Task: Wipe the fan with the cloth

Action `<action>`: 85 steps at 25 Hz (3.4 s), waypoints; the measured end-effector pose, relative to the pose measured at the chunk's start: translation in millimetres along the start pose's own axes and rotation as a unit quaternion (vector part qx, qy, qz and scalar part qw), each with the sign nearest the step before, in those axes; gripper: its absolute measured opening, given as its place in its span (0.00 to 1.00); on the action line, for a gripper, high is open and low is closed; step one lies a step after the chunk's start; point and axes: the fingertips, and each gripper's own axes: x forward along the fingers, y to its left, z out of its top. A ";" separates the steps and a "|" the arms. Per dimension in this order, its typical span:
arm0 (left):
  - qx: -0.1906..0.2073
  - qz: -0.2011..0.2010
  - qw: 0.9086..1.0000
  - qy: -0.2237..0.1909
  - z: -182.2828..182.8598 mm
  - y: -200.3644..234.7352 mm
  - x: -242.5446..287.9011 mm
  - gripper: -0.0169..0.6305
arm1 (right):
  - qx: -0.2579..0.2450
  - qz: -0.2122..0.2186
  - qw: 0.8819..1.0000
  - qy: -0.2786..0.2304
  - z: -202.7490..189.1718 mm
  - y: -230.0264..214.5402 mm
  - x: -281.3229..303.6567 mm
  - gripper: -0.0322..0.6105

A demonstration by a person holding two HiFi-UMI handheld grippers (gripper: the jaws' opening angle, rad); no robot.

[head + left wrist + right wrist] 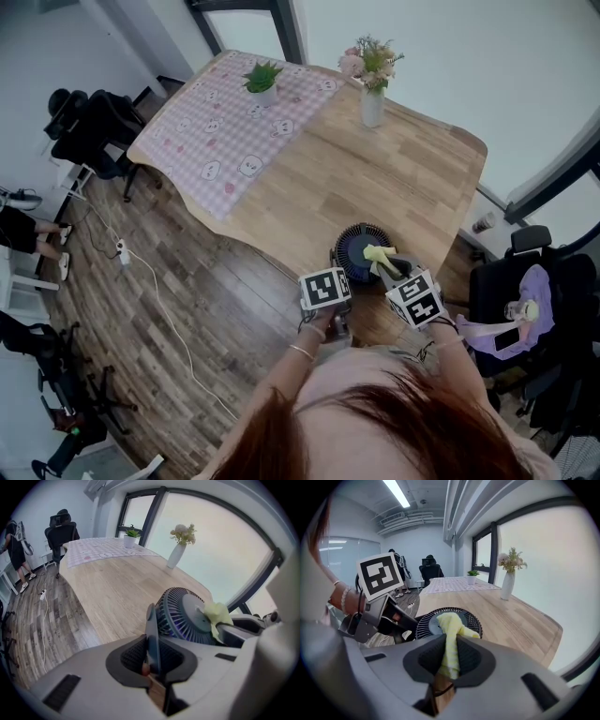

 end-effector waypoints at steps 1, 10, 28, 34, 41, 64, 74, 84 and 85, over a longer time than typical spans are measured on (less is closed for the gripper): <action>-0.001 -0.001 1.000 0.000 0.2 -0.1 -0.1 0.09 | -0.004 0.000 1.000 0.000 0.1 0.7 0.0 0.13; -0.002 -0.007 1.000 0.000 -1.0 -1.2 1.0 0.09 | -0.033 0.009 0.999 0.006 -1.8 6.9 -0.4 0.13; -0.005 -0.022 1.000 -0.002 -0.1 -0.3 0.2 0.10 | -0.073 0.014 0.997 0.014 -0.8 18.9 -1.0 0.13; -0.003 -0.026 1.000 -0.005 0.4 -0.8 0.0 0.10 | -0.079 0.025 0.997 0.013 -0.3 28.2 -0.3 0.13; -0.005 -0.028 1.000 -0.002 -2.3 -1.1 1.3 0.10 | -0.085 0.035 0.996 0.016 -2.3 34.8 1.4 0.13; 0.003 -0.039 0.999 -0.001 -1.0 -1.4 -0.7 0.10 | -0.136 0.057 0.988 0.035 2.4 49.8 5.5 0.13; 0.009 -0.042 0.999 0.003 -1.2 -2.3 -0.4 0.10 | -0.165 0.068 0.983 0.043 5.5 57.6 10.3 0.13; 0.013 -0.043 0.999 0.006 -3.0 -0.2 -1.2 0.11 | -0.166 0.074 0.982 0.049 6.6 59.9 13.0 0.13; 0.014 -0.044 0.999 0.006 -2.7 -0.3 -1.5 0.11 | -0.166 0.074 0.982 0.050 7.0 60.1 12.9 0.13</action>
